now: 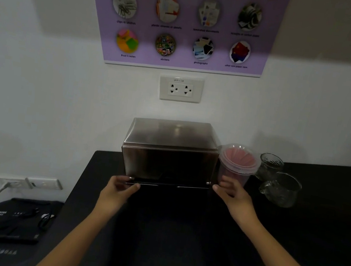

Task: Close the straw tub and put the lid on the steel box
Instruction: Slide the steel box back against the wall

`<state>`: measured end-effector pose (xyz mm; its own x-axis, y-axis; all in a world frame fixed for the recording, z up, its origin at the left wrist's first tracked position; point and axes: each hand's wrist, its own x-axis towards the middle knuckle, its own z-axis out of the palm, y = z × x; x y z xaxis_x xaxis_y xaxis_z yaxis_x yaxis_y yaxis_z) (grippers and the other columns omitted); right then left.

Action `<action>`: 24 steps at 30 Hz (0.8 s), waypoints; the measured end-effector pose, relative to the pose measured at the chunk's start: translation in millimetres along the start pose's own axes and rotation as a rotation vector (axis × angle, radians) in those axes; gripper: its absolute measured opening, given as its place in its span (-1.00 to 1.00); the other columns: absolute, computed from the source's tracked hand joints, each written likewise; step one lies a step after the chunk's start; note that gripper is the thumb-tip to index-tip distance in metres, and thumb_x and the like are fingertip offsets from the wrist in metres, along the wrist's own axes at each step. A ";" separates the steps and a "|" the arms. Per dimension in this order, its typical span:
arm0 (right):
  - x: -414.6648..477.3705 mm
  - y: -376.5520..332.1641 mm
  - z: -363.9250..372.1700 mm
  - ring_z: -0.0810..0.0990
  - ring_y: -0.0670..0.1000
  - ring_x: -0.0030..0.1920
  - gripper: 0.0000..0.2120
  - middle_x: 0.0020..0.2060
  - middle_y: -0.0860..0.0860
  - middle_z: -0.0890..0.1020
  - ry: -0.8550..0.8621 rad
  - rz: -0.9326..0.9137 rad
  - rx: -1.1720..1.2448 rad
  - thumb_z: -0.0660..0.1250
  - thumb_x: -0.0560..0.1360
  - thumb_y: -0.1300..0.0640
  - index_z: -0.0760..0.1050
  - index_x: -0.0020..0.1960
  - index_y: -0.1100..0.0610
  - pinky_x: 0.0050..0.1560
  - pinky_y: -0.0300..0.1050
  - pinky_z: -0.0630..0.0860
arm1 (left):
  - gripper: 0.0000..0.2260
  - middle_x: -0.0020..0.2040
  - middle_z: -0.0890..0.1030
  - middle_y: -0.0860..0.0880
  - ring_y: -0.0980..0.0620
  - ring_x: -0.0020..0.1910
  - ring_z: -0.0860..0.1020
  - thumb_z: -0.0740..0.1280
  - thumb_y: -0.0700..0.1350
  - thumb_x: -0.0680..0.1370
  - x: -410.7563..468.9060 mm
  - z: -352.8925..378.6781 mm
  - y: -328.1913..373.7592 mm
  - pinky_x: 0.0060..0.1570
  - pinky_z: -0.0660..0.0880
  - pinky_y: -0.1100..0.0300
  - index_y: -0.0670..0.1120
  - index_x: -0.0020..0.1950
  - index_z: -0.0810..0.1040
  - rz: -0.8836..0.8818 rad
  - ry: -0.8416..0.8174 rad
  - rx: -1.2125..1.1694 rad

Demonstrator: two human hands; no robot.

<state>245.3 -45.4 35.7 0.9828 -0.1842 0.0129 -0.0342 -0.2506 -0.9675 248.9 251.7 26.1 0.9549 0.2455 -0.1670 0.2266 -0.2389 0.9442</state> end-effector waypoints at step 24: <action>55.4 -8.2 -100.2 0.45 0.06 0.16 -0.53 0.08 0.05 0.45 -0.027 0.113 0.200 0.26 0.49 0.06 0.27 0.34 0.19 0.13 -0.06 0.42 | -0.41 0.44 0.34 -0.04 -0.01 0.38 0.34 0.31 0.05 0.49 -44.1 209.0 67.3 0.40 0.26 0.00 -0.05 0.46 0.20 -0.034 -0.402 -0.165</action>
<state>281.8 -148.8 69.7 0.9794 -0.1744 -0.1022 -0.1100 -0.0357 -0.9933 262.2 28.5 37.8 0.9534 -0.1429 -0.2656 0.2571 -0.0753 0.9634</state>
